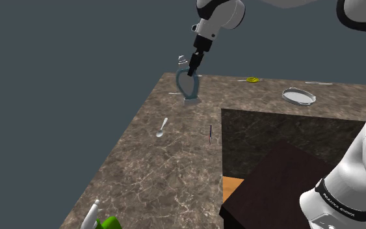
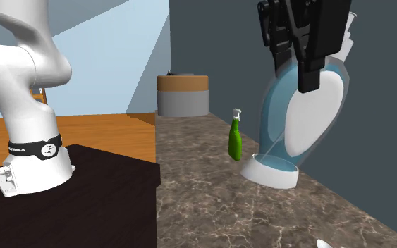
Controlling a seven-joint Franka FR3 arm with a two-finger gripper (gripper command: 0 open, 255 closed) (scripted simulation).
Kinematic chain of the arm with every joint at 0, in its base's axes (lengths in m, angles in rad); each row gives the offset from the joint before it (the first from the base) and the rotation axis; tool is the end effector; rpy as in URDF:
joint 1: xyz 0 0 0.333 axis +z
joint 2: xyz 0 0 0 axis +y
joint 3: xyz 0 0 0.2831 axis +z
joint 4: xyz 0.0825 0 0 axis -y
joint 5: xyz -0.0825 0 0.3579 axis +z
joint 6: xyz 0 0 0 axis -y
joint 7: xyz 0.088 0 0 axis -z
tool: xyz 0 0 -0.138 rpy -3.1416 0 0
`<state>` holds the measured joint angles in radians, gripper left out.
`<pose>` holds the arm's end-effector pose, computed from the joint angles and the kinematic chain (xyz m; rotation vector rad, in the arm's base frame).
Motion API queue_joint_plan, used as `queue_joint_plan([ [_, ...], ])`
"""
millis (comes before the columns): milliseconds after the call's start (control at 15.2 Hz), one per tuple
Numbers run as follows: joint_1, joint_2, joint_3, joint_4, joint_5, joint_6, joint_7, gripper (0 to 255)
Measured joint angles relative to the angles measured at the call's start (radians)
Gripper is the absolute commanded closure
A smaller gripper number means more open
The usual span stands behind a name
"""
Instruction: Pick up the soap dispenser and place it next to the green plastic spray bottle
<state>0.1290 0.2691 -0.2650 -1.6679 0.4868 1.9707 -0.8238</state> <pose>0.6155 -0.0292 0.4103 -2.7140 -0.7173 -0.3092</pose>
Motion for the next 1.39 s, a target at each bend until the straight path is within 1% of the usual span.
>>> queue_joint_plan([
  [990, -0.01, -0.018, -0.009, 0.168, -0.029, -0.172, 0.071, 255],
  [1056, -0.004, -0.024, -0.007, 0.167, -0.033, -0.175, 0.081, 255],
  [1386, 0.071, -0.076, 0.031, 0.099, -0.059, -0.116, 0.177, 255],
])
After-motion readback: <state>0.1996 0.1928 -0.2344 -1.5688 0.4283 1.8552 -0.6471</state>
